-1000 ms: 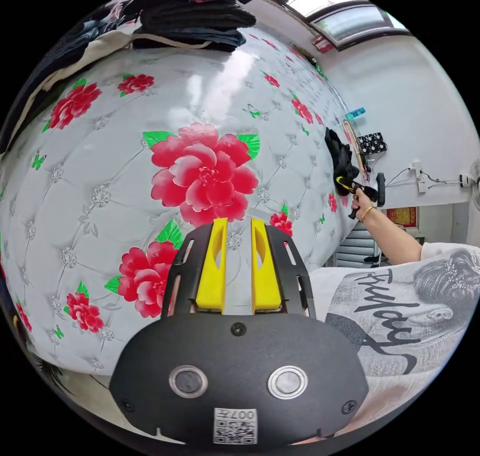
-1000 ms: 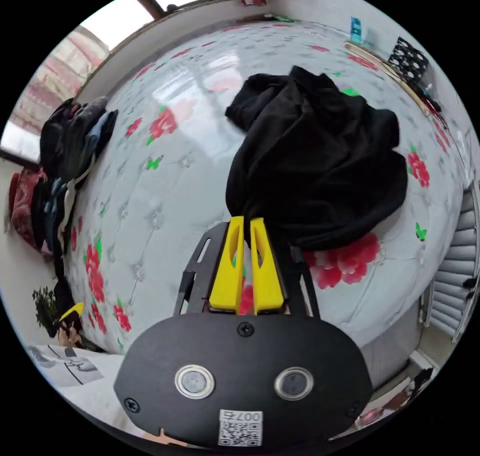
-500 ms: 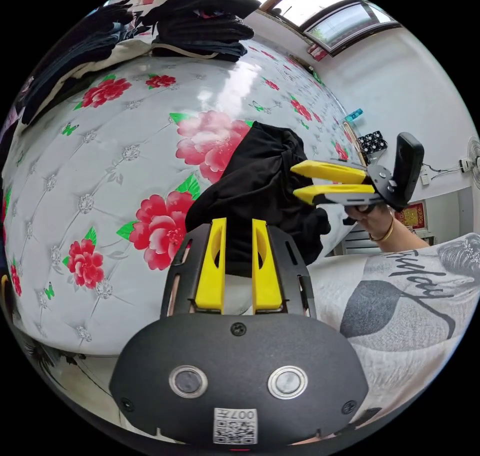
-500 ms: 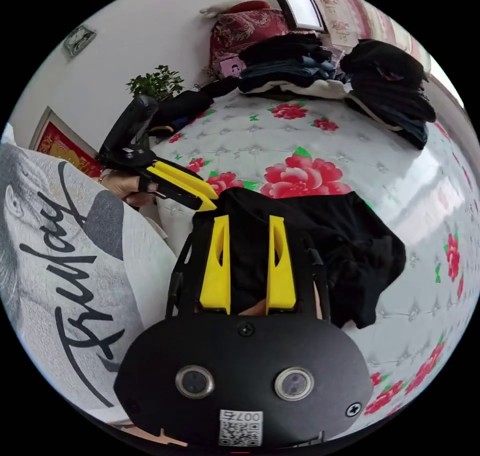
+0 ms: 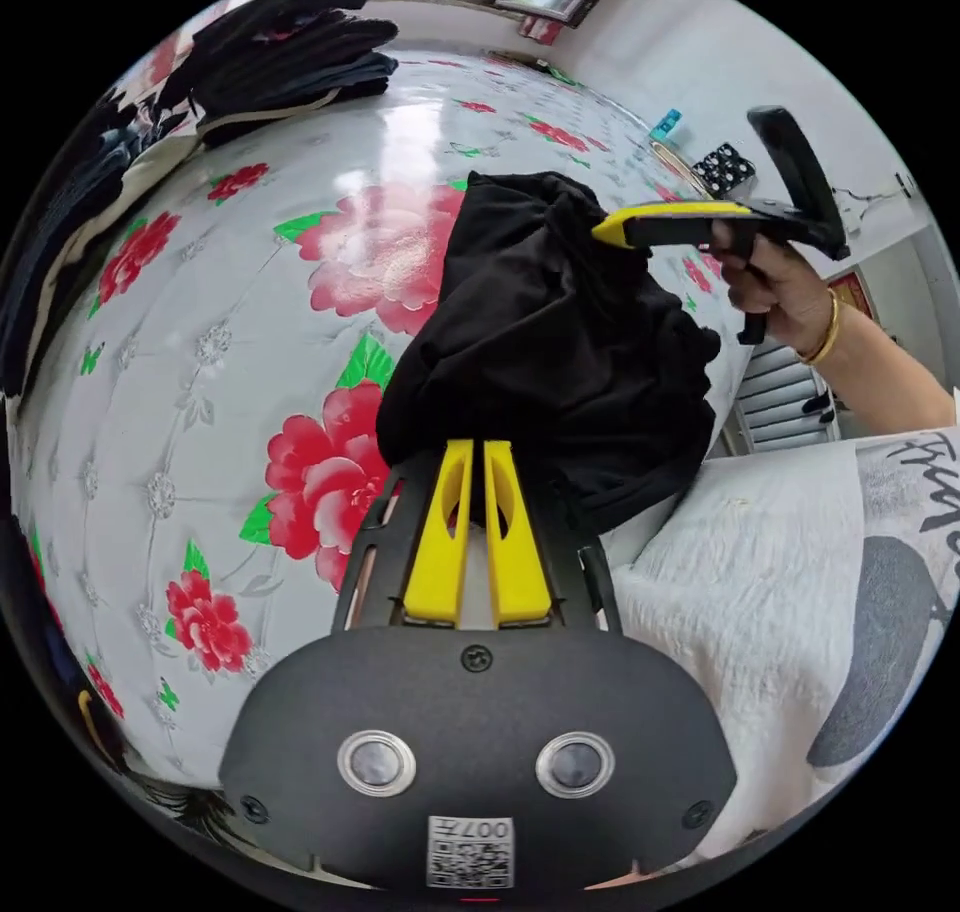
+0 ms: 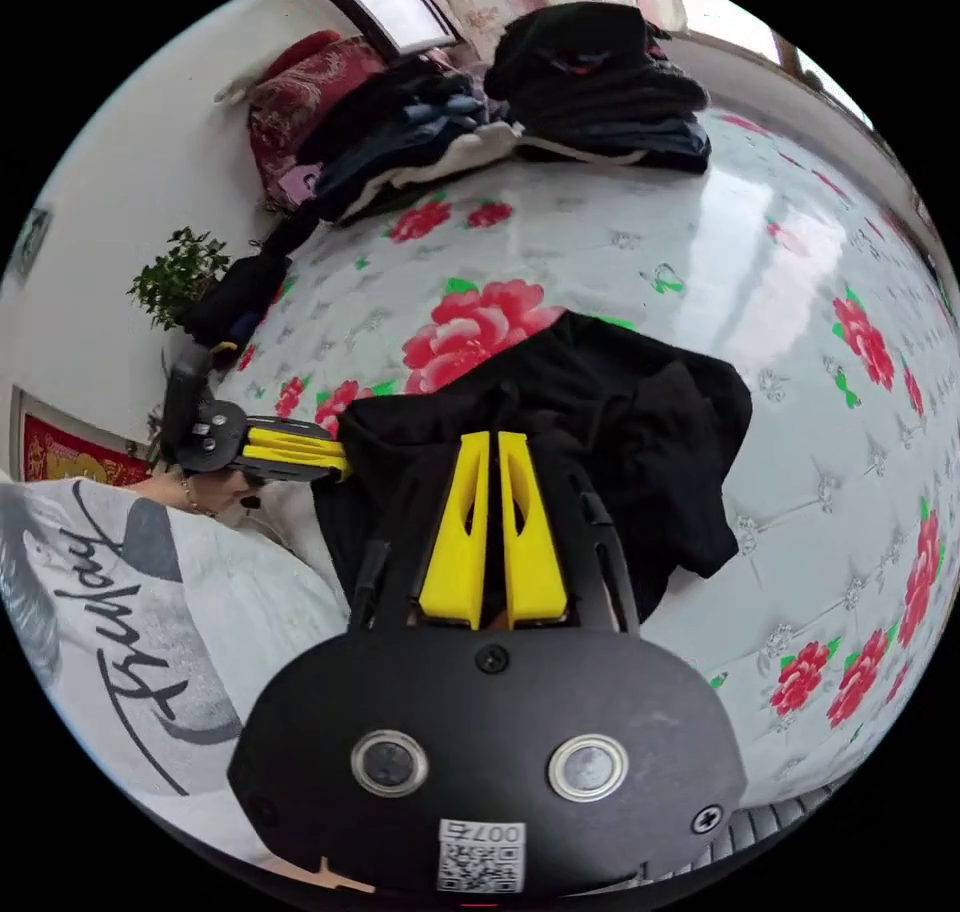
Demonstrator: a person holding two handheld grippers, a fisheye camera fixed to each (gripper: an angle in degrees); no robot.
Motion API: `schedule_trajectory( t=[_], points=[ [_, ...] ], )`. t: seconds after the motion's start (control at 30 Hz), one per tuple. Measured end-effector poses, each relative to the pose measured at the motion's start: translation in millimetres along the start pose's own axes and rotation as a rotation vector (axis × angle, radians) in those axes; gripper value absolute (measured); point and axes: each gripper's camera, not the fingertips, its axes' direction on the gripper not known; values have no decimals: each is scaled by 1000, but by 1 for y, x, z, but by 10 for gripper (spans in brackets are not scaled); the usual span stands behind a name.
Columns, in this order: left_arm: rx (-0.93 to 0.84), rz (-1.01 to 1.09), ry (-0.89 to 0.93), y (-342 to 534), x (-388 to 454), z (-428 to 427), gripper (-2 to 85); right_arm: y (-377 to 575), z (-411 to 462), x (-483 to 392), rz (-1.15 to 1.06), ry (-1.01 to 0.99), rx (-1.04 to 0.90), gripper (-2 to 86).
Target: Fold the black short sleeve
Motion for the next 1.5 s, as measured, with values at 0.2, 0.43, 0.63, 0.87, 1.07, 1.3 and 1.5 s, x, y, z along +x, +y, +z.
schedule_trajectory(
  t=[0.2,0.43,0.63,0.87,1.07,1.3,1.5],
  points=[
    [113,-264,-216,38,-37,-30,-8,16,-36,-114,-367,-166,22,8],
    [234,-445,-199,94,-63,-73,19,33,-15,-108,-273,-80,-46,36],
    [244,-401,-72,107,-29,-66,56,0,-5,-119,-337,-26,-76,59],
    [175,-363,-3,103,4,-36,65,-9,91,-152,-352,-69,-350,13],
    [162,-288,-51,111,16,-39,67,-4,-86,-109,-151,-79,164,0],
    [147,-112,-21,74,48,-17,79,34,-219,-103,-11,19,457,-2],
    [57,107,-10,30,89,16,109,49,-242,-130,36,34,531,-2]
  ],
)
